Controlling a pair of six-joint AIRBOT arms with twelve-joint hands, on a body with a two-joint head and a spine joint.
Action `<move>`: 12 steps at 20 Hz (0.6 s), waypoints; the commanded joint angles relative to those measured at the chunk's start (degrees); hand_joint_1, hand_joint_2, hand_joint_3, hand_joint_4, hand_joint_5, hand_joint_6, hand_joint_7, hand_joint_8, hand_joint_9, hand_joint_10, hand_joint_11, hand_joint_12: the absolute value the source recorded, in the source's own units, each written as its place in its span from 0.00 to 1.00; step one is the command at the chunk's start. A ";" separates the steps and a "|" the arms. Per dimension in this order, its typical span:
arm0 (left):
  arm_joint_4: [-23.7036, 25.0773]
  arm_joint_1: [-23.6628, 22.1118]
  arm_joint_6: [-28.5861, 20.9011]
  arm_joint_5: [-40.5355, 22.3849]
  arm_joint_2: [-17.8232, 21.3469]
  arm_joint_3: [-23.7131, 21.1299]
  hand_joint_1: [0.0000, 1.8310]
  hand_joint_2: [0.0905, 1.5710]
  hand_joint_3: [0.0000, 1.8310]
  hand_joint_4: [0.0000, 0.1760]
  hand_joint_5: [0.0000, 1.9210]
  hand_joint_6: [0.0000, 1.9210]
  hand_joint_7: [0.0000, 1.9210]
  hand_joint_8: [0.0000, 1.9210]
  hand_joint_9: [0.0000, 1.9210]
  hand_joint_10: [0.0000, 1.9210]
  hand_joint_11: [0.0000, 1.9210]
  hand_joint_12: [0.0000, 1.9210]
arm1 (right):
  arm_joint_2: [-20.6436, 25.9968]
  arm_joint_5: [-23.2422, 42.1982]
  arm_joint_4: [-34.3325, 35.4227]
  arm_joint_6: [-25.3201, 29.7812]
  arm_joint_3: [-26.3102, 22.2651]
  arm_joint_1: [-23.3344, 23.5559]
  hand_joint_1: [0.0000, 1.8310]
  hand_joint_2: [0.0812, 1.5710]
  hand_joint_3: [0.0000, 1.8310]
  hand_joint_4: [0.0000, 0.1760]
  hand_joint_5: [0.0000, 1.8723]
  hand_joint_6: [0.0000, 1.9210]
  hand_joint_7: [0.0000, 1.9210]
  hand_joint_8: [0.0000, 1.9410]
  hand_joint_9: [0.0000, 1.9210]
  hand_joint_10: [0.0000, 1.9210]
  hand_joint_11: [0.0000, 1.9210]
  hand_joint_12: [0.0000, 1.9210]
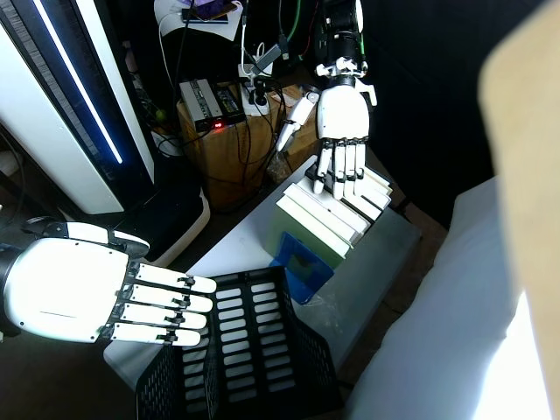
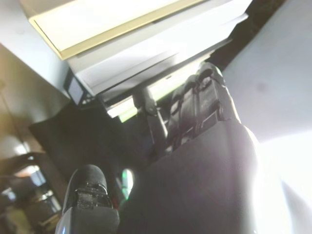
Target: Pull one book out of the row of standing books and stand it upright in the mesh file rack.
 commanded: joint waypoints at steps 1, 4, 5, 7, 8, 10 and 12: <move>1.40 -0.17 -0.80 -2.35 0.25 -0.60 0.00 0.67 0.00 0.16 0.32 0.01 0.02 0.00 0.00 0.00 0.00 0.00 | 0.24 6.17 0.66 0.18 0.30 -0.18 0.28 0.78 0.00 0.00 0.00 0.00 0.00 0.00 0.00 0.00 0.00 0.00; 4.87 -0.08 -1.40 -2.08 1.53 -2.67 0.00 0.66 0.00 0.20 0.35 0.01 0.03 0.00 0.00 0.00 0.00 0.00 | 0.17 6.21 0.93 0.21 0.24 -0.19 0.28 0.78 0.00 0.00 0.00 0.00 0.00 0.00 0.00 0.00 0.00 0.00; 5.76 0.17 -1.65 -2.49 2.02 -3.44 0.00 0.67 0.00 0.29 0.35 0.02 0.02 0.00 0.00 0.00 0.00 0.00 | 0.17 6.30 1.06 0.21 0.20 -0.24 0.29 0.78 0.00 0.00 0.00 0.00 0.00 0.00 0.00 0.00 0.00 0.00; 6.63 0.58 -1.63 -2.94 2.72 -4.71 0.00 0.67 0.00 0.13 0.35 0.01 0.01 0.00 0.00 0.00 0.00 0.00 | 0.17 6.39 1.16 0.21 0.17 -0.26 0.29 0.78 0.00 0.00 0.00 0.00 0.00 0.00 0.00 0.00 0.00 0.00; 6.67 0.97 -1.51 -3.30 3.11 -5.35 0.00 0.67 0.00 0.05 0.35 0.01 0.01 0.00 0.00 0.00 0.00 0.00 | 0.17 6.40 1.21 0.22 0.16 -0.26 0.29 0.78 0.00 0.00 0.00 0.00 0.00 0.00 0.00 0.00 0.00 0.00; 6.66 1.92 -1.54 -4.07 3.71 -6.35 0.00 0.66 0.00 0.20 0.35 0.01 0.02 0.00 0.00 0.00 0.00 0.00 | 0.16 6.40 1.31 0.22 0.12 -0.29 0.28 0.78 0.00 0.00 0.00 0.00 0.00 0.00 0.00 0.00 0.00 0.00; 6.64 2.79 -1.61 -4.78 4.34 -7.41 0.00 0.66 0.00 0.24 0.34 0.00 0.03 0.01 0.00 0.00 0.00 0.00 | 0.16 6.41 1.37 0.22 0.08 -0.37 0.28 0.79 0.00 0.00 0.00 0.00 0.00 0.00 0.00 0.00 0.00 0.00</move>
